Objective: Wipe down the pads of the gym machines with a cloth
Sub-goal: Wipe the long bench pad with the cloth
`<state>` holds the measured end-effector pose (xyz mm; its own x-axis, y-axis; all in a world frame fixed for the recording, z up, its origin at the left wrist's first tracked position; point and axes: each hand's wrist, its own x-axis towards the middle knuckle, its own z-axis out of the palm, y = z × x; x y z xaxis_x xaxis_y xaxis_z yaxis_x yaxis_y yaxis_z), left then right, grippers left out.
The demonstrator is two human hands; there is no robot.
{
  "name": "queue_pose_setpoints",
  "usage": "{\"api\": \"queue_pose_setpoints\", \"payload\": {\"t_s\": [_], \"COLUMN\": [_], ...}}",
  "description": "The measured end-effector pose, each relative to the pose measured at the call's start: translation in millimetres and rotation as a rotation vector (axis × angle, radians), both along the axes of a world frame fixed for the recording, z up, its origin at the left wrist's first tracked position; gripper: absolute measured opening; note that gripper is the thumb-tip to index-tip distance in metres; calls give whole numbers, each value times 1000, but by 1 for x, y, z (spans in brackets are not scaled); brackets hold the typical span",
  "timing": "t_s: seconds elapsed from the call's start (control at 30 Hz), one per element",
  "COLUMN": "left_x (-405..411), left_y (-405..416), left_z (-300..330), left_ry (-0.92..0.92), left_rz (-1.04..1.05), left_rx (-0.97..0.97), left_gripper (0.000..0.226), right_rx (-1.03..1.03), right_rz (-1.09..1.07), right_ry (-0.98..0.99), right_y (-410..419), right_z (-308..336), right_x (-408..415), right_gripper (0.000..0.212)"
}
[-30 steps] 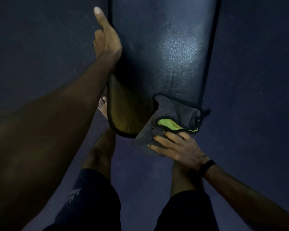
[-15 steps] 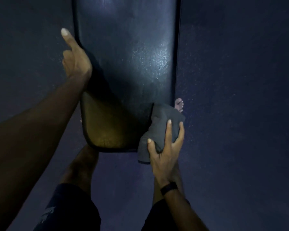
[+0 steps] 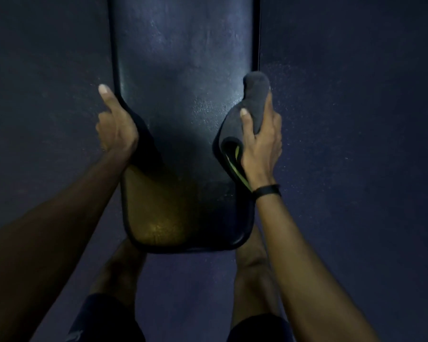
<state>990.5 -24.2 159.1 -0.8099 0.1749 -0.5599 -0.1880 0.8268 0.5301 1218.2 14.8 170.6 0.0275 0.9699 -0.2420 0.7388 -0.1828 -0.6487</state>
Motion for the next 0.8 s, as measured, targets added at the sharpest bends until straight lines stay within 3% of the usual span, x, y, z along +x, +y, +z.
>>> {"api": "queue_pose_setpoints", "payload": {"t_s": [0.2, 0.33, 0.5, 0.8], "left_x": [-6, -25, -61, -101], "left_y": [17, 66, 131, 259], "left_z": [17, 29, 29, 32], "left_ry": [-6, 27, 60, -97], "left_rz": [-73, -70, -79, 4], "left_rx": [-58, 27, 32, 72], "left_gripper": [85, 82, 76, 81], "right_rx": [-151, -95, -18, -32], "right_rz": [43, 18, 10, 30], "right_ry": [-84, -64, -75, -135], "right_y": [-86, -17, 103, 115], "right_z": [23, 15, 2, 3], "right_x": [26, 1, -51, -57], "right_gripper": [67, 75, 61, 72]}}
